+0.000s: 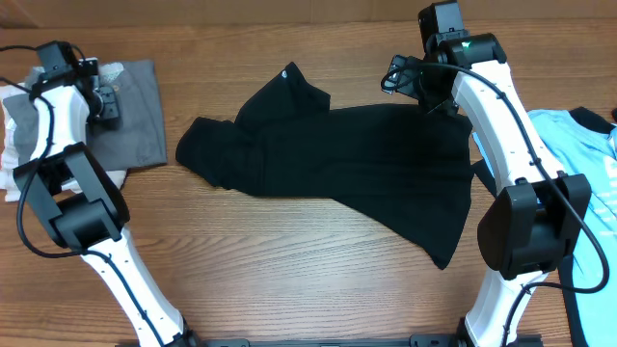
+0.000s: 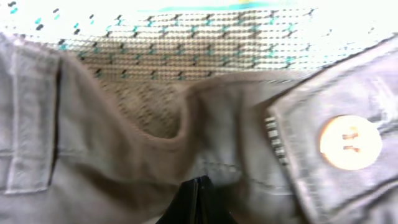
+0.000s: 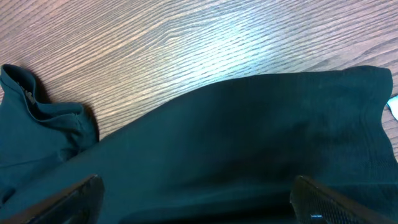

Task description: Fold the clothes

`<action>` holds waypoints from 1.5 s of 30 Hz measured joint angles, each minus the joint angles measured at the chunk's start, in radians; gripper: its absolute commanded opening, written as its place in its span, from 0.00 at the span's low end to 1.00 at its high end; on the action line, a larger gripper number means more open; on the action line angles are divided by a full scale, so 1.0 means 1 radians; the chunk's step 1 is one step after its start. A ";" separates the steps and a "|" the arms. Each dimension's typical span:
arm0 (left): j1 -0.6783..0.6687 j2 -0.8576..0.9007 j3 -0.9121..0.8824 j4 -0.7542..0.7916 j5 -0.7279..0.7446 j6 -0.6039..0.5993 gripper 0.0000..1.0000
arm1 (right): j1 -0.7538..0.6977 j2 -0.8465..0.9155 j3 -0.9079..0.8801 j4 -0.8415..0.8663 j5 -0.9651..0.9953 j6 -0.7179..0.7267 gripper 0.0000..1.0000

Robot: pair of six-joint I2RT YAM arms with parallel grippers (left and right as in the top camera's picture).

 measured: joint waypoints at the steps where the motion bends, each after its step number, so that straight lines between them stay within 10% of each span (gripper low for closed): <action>1: -0.006 0.000 0.000 0.001 0.000 0.000 0.04 | 0.000 0.000 0.000 0.000 0.000 0.000 1.00; 30: -0.127 0.001 0.005 -0.004 0.057 0.004 0.04 | 0.000 0.000 0.000 -0.021 0.000 -0.003 1.00; 33: -0.127 0.001 0.005 -0.004 0.061 0.005 0.18 | 0.000 0.000 0.000 -0.028 0.000 -0.006 1.00; 34: -0.127 0.001 0.005 -0.004 0.060 0.011 0.40 | 0.000 0.000 0.000 -0.028 0.000 -0.007 1.00; 38: -0.121 0.001 0.036 -0.045 0.060 0.010 0.45 | 0.000 0.000 0.000 -0.029 0.000 -0.008 1.00; 45: -0.124 0.015 0.185 -0.265 0.075 -0.071 0.32 | 0.000 0.000 0.000 -0.028 0.000 -0.008 1.00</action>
